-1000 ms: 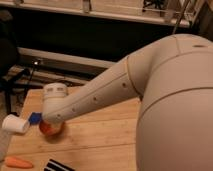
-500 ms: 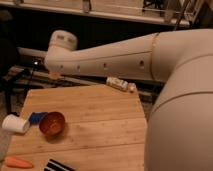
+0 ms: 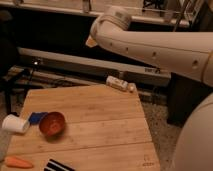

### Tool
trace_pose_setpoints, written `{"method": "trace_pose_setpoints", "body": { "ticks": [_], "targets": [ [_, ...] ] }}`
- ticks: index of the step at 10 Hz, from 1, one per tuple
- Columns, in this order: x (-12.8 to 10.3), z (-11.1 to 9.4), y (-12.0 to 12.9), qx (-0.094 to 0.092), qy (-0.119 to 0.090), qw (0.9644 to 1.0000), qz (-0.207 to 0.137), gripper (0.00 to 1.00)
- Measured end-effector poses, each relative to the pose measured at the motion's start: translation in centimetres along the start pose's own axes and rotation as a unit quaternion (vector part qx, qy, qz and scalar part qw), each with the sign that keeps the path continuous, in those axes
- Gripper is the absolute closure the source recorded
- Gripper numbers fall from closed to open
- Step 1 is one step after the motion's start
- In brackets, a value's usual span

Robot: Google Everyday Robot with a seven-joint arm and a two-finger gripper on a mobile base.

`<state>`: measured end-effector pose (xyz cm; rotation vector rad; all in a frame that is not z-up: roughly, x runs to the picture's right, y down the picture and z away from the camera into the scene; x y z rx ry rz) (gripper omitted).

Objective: Move the arm in a circular motion

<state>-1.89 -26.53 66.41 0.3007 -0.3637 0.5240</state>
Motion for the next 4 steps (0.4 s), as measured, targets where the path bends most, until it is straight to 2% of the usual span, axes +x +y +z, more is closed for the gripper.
{"method": "trace_pose_setpoints", "body": {
  "ticks": [1,2,3,4],
  "targets": [
    [3.6,0.0,0.9,-0.005,0.02,0.9994,0.028,0.2],
    [7.0,-0.1,3.1,-0.018,0.045,0.9975,0.051,0.2],
    [10.5,-0.5,8.2,-0.049,0.081,0.9932,0.067,0.2],
    [12.3,-1.1,12.3,-0.076,0.104,0.9893,0.068,0.2]
  ]
}}
